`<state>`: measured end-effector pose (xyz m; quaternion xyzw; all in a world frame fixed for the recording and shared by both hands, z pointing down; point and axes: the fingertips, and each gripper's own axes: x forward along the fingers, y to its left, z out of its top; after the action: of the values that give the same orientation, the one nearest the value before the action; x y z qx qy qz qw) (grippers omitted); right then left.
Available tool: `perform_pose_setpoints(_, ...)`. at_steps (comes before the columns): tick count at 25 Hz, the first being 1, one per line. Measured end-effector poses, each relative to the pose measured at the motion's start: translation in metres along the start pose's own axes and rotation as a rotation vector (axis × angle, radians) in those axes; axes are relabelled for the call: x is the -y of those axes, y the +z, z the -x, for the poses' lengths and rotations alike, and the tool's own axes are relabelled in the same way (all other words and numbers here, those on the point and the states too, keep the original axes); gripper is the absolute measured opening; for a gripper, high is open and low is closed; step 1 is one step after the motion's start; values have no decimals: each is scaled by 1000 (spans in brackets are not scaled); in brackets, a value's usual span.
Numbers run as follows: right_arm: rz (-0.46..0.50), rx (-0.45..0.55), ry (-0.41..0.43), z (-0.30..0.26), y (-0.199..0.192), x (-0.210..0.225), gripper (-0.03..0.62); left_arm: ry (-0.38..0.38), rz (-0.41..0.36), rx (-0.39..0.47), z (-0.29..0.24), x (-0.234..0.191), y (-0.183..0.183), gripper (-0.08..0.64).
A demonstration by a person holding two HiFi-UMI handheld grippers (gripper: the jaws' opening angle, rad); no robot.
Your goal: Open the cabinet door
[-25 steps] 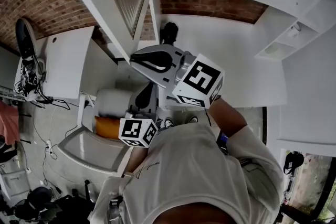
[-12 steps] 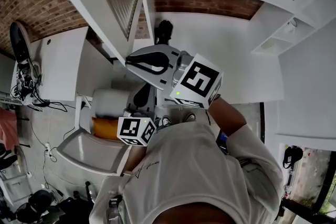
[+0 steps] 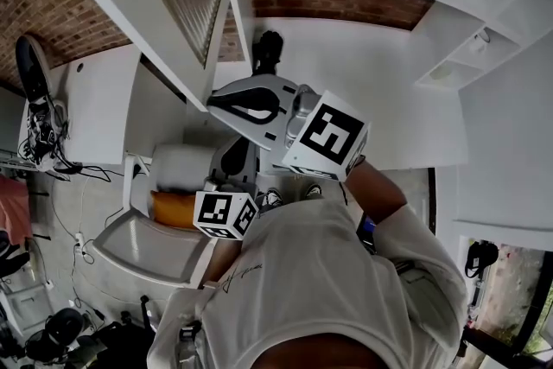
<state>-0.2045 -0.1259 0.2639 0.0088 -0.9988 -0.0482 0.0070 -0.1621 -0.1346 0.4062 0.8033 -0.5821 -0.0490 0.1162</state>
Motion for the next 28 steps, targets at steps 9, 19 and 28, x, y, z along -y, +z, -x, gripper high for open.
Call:
perform_pose_setpoints(9,-21,-10,-54,21,-9,18,25,-21,-10,-13,-12,8,-1,17)
perform_pose_setpoints(19,-47,-31,-144,56,-22,44,25,-46,-20,-23,-31,19,-1,18)
perform_pose_setpoints(28,-89,-68,-246,94,-44,66,25,-80,-17,-28,-48,30,0,17)
